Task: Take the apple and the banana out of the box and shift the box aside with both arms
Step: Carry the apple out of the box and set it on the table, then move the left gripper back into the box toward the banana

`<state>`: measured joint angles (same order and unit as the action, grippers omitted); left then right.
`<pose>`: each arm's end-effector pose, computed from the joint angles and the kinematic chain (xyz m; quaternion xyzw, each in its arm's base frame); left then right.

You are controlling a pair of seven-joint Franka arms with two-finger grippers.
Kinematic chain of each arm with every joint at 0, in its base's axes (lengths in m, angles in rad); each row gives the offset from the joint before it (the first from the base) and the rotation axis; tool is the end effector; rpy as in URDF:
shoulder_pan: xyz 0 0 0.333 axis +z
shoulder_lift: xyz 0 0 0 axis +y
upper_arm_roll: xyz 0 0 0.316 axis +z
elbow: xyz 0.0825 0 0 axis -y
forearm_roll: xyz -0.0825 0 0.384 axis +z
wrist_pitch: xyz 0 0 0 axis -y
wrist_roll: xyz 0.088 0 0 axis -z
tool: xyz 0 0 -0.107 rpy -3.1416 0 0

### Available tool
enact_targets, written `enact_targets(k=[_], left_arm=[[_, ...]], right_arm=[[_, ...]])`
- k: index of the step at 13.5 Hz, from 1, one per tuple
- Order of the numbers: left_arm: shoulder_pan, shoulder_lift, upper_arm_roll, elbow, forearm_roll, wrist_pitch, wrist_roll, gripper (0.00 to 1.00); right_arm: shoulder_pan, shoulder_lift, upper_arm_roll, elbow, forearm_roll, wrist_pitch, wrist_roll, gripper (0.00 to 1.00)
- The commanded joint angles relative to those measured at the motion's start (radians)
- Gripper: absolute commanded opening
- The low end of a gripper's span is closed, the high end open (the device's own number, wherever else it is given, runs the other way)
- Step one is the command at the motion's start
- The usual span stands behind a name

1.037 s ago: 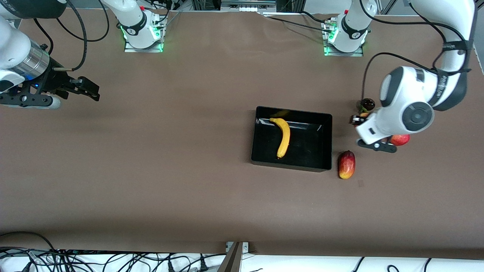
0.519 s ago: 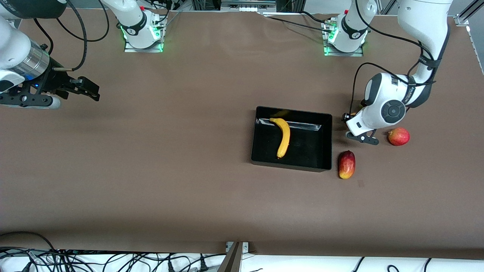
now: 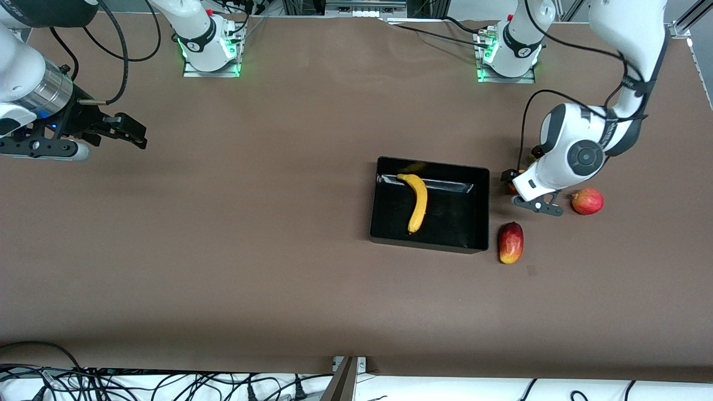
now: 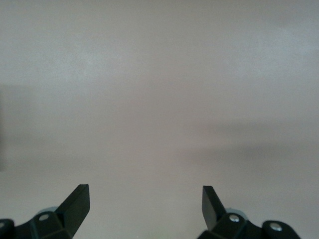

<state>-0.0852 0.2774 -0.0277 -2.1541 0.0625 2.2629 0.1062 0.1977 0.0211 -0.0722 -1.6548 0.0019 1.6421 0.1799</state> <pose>0.5443 -0.0601 0.2567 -0.9877 0.1305 0.0840 0.0187 0.5595 0.0712 0.5791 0.9995 -0.0273 -0.0167 0.0024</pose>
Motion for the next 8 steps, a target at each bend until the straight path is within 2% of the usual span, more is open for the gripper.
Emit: enact_targets(k=[1,4,6,8], left_arm=[[-0.019,-0.037,-0.069,0.199,-0.01,-0.216,-0.023,1.0],[-0.117,0.061,-0.104,0.33,-0.144,-0.23,-0.262,1.0],[-0.194,0.173,-0.112,0.425,-0.139,-0.198,-0.446,1.0],[-0.251,0.245,-0.116,0.439,-0.139,-0.079,-0.542,1.0]], right_arm=[[-0.001,0.008,0.003,0.021,-0.017,-0.016,-0.002,1.0],[-0.001,0.008,0.003,0.021,-0.017,-0.016,0.0,1.0],[-0.001,0.008,0.003,0.021,-0.017,-0.016,-0.002,1.0],[-0.003,0.008,0.003,0.021,-0.017,-0.016,-0.002,1.0]])
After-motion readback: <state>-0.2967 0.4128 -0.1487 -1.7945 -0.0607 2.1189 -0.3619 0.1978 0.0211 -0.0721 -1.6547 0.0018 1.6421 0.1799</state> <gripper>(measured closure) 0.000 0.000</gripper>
